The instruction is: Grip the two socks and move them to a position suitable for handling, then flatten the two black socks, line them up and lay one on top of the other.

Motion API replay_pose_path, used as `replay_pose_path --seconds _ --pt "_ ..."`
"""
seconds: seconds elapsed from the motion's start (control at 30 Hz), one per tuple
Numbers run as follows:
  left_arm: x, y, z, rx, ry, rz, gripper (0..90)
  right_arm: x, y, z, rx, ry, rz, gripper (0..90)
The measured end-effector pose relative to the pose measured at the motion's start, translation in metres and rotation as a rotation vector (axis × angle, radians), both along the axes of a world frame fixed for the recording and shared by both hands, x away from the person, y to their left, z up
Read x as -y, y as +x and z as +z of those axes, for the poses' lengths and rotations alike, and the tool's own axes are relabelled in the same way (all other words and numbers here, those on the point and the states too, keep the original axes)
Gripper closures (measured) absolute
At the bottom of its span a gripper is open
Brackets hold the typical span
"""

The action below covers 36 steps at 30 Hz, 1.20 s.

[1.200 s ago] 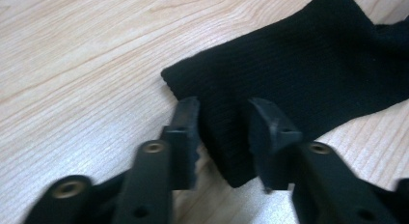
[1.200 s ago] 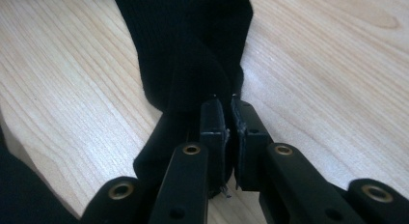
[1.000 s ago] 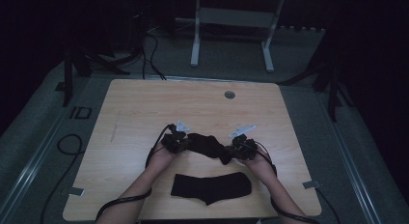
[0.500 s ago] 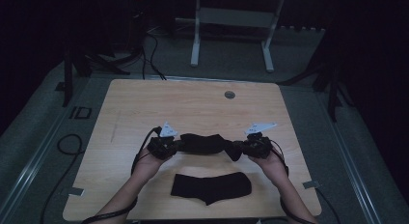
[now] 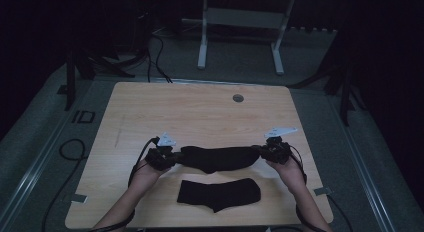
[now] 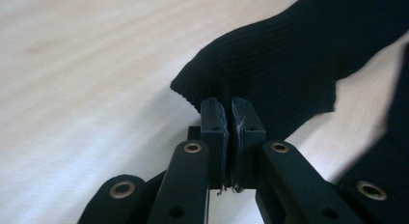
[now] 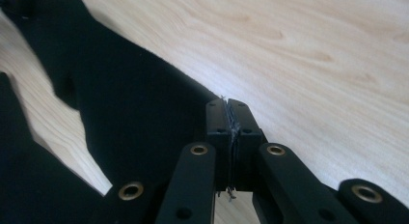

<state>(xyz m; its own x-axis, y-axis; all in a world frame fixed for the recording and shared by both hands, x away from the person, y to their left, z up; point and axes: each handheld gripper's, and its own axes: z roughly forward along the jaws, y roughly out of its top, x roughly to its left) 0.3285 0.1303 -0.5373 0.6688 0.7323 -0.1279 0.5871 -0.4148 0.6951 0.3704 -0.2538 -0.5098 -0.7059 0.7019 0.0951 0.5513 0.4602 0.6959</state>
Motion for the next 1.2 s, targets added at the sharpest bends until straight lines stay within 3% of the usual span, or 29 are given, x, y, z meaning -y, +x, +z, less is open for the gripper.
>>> replay_pose_path --seconds 0.1,0.13,0.3,0.37,0.43,0.57,0.63,0.73,0.77,0.87,0.93,1.1,1.2 --pt "0.005 -0.001 -0.006 -0.029 -0.017 -0.023 86.0 -0.001 0.002 -0.006 -0.009 -0.008 -0.002 88.3" --pt "0.007 -0.001 -0.008 -0.034 -0.01 -0.033 85.7 -0.001 0.004 -0.014 -0.031 -0.014 -0.007 88.0" --pt "0.01 -0.001 -0.017 -0.057 -0.011 -0.033 84.5 0.002 0.01 -0.031 -0.062 -0.027 -0.03 86.3" --pt "0.009 -0.001 -0.018 -0.058 -0.01 -0.038 83.1 0.005 0.013 -0.035 -0.066 -0.031 -0.046 81.8" --pt "0.007 -0.002 -0.017 -0.057 -0.012 -0.043 73.8 0.007 0.015 -0.036 -0.074 -0.023 -0.058 69.9" --pt "-0.002 -0.003 -0.011 -0.014 -0.029 -0.003 45.8 0.012 0.016 -0.033 -0.064 -0.013 -0.077 64.8" --pt "-0.008 -0.002 -0.008 -0.009 -0.053 0.008 43.7 0.017 0.015 -0.026 -0.055 0.018 -0.1 61.4" --pt "-0.01 0.001 -0.008 -0.015 -0.067 0.001 43.6 0.017 0.014 -0.025 -0.058 0.026 -0.1 59.5" --pt "-0.009 0.002 -0.009 -0.016 -0.056 -0.006 39.3 0.015 0.012 -0.024 -0.069 0.031 -0.088 57.9" --pt "-0.005 0.007 -0.013 -0.026 -0.03 -0.009 39.3 0.009 0.011 -0.027 -0.079 0.009 -0.07 57.1" --pt "-0.001 0.012 -0.016 -0.031 -0.022 -0.019 39.3 0.006 0.011 -0.03 -0.091 -0.016 -0.066 57.8" --pt "0.007 0.019 -0.02 -0.03 0.026 -0.032 42.3 0.0 0.009 -0.035 -0.101 -0.054 -0.04 80.3" --pt "0.009 0.02 -0.022 -0.025 0.045 -0.038 44.7 0.0 0.009 -0.035 -0.091 -0.066 -0.039 86.6"
